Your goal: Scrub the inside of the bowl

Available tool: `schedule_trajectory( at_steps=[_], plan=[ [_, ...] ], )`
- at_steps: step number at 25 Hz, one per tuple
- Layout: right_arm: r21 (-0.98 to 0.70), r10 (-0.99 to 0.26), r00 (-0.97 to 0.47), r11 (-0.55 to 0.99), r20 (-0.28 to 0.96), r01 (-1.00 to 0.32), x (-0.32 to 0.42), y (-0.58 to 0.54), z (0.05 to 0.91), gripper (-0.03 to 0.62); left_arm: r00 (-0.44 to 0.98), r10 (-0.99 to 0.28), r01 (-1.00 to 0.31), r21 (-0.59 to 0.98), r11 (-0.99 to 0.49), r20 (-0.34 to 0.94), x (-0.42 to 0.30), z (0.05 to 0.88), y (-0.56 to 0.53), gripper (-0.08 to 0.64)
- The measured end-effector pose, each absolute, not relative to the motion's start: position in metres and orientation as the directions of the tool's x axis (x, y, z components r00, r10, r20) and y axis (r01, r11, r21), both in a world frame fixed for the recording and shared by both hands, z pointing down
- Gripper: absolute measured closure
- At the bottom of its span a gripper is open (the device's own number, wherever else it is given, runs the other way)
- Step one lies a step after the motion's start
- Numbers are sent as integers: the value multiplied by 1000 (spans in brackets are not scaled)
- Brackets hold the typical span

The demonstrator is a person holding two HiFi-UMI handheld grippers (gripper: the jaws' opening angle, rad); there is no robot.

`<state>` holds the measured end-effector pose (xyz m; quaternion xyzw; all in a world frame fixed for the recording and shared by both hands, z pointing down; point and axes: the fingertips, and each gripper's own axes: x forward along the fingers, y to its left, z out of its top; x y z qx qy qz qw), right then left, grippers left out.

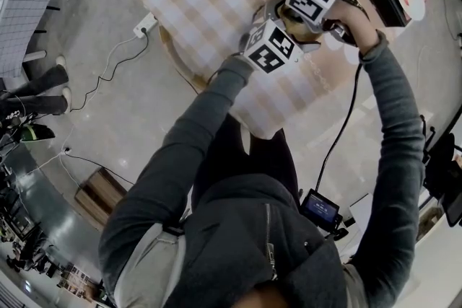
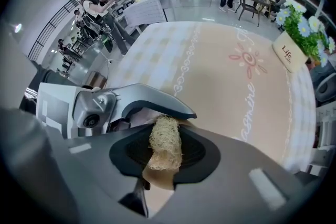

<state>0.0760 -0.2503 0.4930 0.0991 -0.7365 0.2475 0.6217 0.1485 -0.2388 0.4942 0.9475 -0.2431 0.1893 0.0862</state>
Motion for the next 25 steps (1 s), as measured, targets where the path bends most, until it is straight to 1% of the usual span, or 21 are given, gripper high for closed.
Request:
schedule_trajectory(
  at_steps=[25],
  plan=[
    [-184,55,-247,823,967,-538,90,-269,494,492,811,-427,-492,72,-868,400,148,495,-239,-25]
  ],
)
